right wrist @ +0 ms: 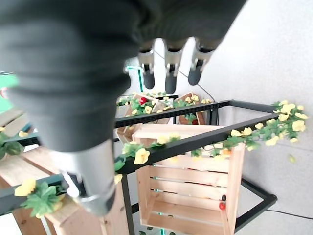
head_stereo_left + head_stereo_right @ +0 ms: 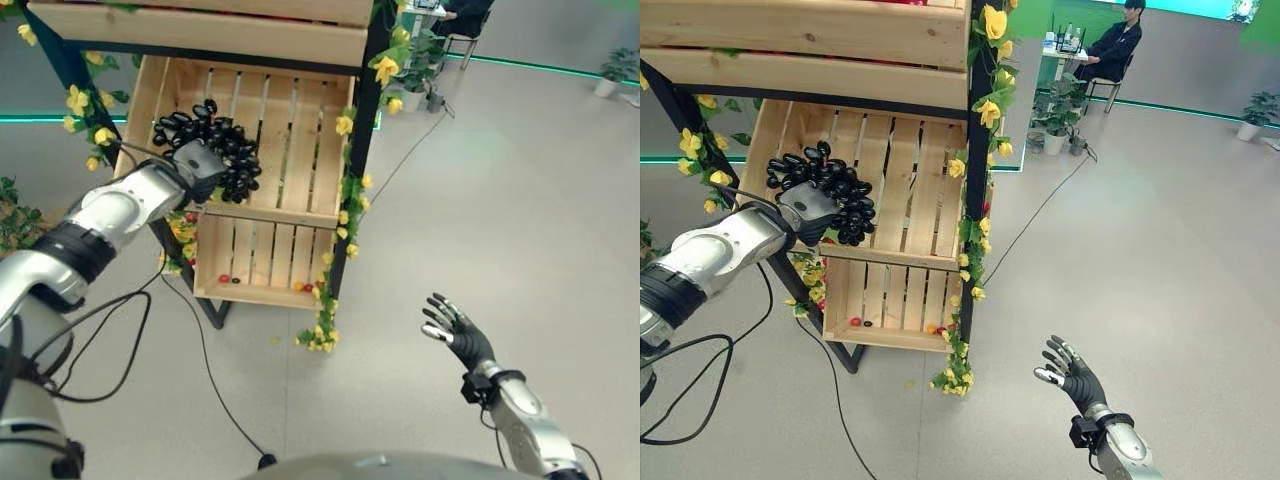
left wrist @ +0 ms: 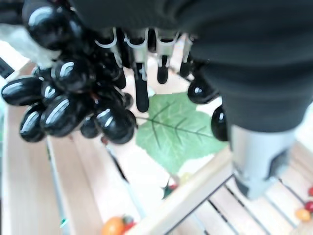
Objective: Pick up the fruits from the basket on one side to the basket on the other side
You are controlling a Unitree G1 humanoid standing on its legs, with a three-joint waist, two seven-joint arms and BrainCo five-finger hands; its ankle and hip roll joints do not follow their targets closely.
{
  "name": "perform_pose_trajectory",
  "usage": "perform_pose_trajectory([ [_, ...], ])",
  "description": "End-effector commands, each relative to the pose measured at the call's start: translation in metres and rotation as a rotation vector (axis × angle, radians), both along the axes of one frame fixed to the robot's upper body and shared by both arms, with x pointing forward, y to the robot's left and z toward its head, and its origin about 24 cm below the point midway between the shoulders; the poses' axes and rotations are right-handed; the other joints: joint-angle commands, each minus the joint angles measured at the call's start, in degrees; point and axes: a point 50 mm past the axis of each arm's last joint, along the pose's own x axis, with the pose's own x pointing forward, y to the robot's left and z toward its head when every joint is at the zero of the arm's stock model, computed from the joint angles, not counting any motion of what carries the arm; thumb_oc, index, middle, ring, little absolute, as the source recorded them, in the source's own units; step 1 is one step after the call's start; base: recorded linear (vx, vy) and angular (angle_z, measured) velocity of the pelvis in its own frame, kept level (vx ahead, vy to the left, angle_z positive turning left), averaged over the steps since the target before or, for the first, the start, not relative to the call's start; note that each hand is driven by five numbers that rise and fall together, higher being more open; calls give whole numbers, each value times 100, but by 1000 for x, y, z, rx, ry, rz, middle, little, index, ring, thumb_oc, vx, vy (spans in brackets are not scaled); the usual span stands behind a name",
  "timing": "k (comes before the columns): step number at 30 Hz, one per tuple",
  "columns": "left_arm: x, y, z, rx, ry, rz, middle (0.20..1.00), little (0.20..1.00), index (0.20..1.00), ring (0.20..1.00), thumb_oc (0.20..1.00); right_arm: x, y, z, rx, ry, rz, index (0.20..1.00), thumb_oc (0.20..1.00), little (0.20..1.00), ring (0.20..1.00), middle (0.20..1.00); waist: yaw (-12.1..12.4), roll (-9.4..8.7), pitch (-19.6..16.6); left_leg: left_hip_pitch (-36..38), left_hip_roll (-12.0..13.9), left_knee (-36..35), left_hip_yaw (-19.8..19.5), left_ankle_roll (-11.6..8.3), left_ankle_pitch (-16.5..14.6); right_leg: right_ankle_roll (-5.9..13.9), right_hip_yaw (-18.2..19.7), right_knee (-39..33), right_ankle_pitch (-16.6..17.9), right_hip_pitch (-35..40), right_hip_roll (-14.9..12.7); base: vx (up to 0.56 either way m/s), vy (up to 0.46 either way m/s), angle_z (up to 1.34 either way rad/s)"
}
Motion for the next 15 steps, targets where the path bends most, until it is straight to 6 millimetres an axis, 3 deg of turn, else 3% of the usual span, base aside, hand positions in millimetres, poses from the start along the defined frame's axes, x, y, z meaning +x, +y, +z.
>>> perform_pose_trajectory([
  [1,1,34,81,-153,-215,169,1000,1000,1000,1000,1000,13,-20,27,-55,-135,5,1000,1000,1000,1000,1000,216,157,-64,335,353,305,102,-213,-739,468,3,105,113,-167,-133,0,0,0],
  [4,-8,45,124,-289,-327,189,1000,1000,1000,1000,1000,10,-21,27,-40,-130,-1,1000,1000,1000,1000,1000,218,189,-48,319,350,309,108,-215,-715,478,-6,96,134,-184,-137,9,-1,-6],
  [7,-10,35,137,-248,-327,154,1000,1000,1000,1000,1000,9,-22,27,-30,-129,-3,1000,1000,1000,1000,1000,224,190,-35,305,350,304,98,-216,-706,486,-17,87,145,-191,-139,2,-1,-1],
  [10,-13,42,144,-297,-358,162,1000,1000,1000,1000,1000,7,-23,25,-22,-122,-16,1000,1000,1000,1000,1000,230,195,-30,312,343,289,103,-213,-697,495,-16,76,145,-191,-144,0,0,0],
  [12,-5,58,126,-373,-342,240,1000,1000,1000,1000,1000,10,-20,26,-28,-129,2,1000,1000,1000,1000,1000,187,228,5,295,341,284,117,-220,-674,495,1,82,158,-223,-147,0,0,0],
  [13,-1,65,111,-354,-301,293,1000,1000,1000,1000,1000,12,-18,25,-33,-129,11,1000,1000,1000,1000,1000,158,235,28,286,339,282,127,-222,-666,496,15,83,162,-234,-147,0,0,0],
  [15,7,58,84,-202,-181,323,1000,1000,1000,1000,1000,12,-18,24,-37,-120,17,1000,1000,1000,1000,1000,124,253,39,295,342,275,152,-220,-680,505,37,82,160,-244,-149,0,0,0],
])
